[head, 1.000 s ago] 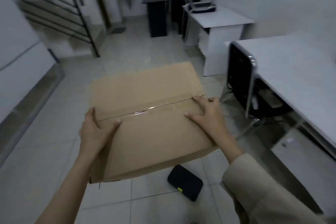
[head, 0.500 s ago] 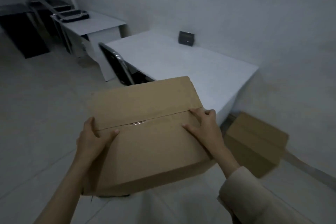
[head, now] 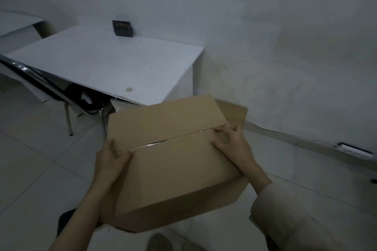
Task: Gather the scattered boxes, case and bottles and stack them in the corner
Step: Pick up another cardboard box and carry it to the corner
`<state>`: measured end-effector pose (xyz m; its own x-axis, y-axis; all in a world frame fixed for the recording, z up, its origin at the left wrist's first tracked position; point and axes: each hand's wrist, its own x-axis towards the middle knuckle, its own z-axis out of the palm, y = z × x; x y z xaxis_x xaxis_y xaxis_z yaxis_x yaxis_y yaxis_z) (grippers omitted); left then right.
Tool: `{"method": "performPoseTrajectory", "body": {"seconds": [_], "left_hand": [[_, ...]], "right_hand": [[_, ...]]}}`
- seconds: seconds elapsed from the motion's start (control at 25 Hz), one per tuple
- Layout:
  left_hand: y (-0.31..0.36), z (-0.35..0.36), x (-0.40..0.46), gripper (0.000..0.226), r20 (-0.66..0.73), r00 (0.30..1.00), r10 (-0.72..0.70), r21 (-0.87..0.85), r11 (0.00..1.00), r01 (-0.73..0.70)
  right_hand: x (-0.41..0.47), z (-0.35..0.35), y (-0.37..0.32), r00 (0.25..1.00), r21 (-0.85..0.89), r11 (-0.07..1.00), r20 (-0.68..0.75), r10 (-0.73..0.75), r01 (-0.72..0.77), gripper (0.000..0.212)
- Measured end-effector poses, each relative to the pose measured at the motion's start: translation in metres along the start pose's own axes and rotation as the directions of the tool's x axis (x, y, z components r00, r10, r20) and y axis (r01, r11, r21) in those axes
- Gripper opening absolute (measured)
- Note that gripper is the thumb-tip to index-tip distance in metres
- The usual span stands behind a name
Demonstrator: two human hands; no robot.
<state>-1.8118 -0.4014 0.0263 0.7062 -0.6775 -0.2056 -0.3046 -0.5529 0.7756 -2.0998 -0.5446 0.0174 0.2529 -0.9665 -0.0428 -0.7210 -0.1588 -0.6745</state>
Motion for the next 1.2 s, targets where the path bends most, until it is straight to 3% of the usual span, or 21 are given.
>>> {"method": "performPoseTrajectory", "body": {"seconds": [0.32,0.6,0.84,1.2], "left_hand": [[0.033,0.112,0.044,0.074,0.258,0.964,0.068,0.021,0.997,-0.076],[0.008,0.220,0.142,0.077,0.557,0.830,0.043,0.144,0.978,-0.148],[-0.064,0.332,0.221,0.080,0.608,0.794,-0.011,0.197,0.971,-0.138],[-0.174,0.445,0.303,0.081,0.600,0.799,-0.042,0.295,0.940,-0.172]], "right_hand": [[0.031,-0.040,0.078,0.959,-0.006,0.971,-0.155,0.237,-0.240,0.036],[0.075,0.020,0.159,0.862,0.096,0.880,-0.175,0.475,-0.465,0.036],[0.116,0.125,0.254,0.760,0.200,0.778,-0.176,0.626,-0.595,0.039],[0.165,0.259,0.358,0.728,0.221,0.708,0.017,0.685,-0.671,0.050]]}}
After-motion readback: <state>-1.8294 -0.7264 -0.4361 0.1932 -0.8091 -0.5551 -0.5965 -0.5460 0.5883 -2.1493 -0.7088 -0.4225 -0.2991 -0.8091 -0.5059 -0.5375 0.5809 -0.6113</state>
